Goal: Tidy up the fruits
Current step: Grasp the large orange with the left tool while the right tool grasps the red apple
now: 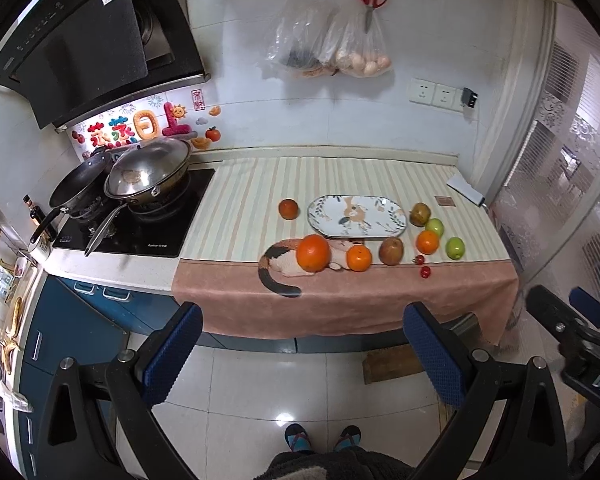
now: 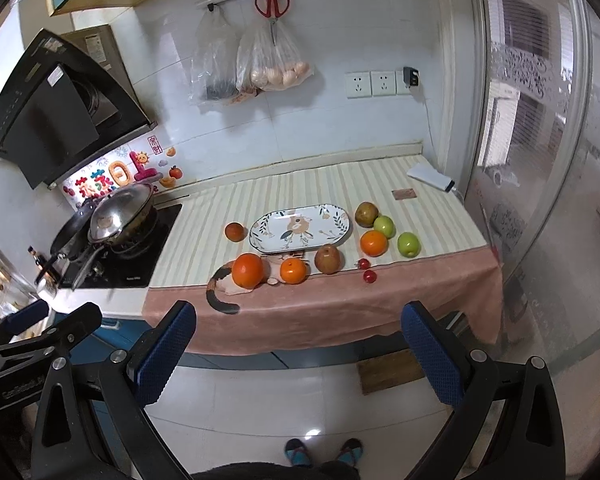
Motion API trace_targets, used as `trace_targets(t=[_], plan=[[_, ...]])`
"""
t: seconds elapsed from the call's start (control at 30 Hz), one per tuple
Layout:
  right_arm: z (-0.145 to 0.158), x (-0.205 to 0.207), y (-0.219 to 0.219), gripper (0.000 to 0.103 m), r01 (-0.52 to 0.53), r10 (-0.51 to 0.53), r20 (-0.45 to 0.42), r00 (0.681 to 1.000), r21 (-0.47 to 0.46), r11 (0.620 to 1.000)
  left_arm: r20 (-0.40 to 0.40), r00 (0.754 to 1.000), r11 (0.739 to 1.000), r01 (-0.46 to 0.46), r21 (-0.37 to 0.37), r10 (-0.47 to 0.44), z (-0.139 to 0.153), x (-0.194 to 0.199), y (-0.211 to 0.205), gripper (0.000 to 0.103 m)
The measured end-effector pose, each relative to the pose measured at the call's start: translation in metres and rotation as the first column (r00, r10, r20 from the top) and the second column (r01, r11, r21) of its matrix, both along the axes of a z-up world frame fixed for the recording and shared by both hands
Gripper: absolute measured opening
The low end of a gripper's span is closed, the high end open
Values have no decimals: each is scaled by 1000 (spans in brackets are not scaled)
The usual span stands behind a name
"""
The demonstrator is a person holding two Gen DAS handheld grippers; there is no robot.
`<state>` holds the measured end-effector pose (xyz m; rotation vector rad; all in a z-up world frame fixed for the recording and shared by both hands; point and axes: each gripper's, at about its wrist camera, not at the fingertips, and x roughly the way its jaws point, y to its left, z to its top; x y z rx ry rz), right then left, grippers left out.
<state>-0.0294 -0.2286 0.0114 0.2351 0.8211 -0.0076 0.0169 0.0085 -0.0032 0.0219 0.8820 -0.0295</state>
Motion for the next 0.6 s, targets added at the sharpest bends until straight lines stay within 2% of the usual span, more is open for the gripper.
trace_targets(t=[0.27,0.47,0.6], plan=[[-47,40,5,103,59,-51,-100,994,82,995,-5,1000,999,-19,49,19,-36,50,27,102],[-91,85,2,103,85,-66,-180,981,102,991,-110,994,997,-8,76,17,-86,110,34,102],[-122,128,-7,103,95,-70,-213,975,112,989,-205,979,998,6,56,6,-123,151,31,102]])
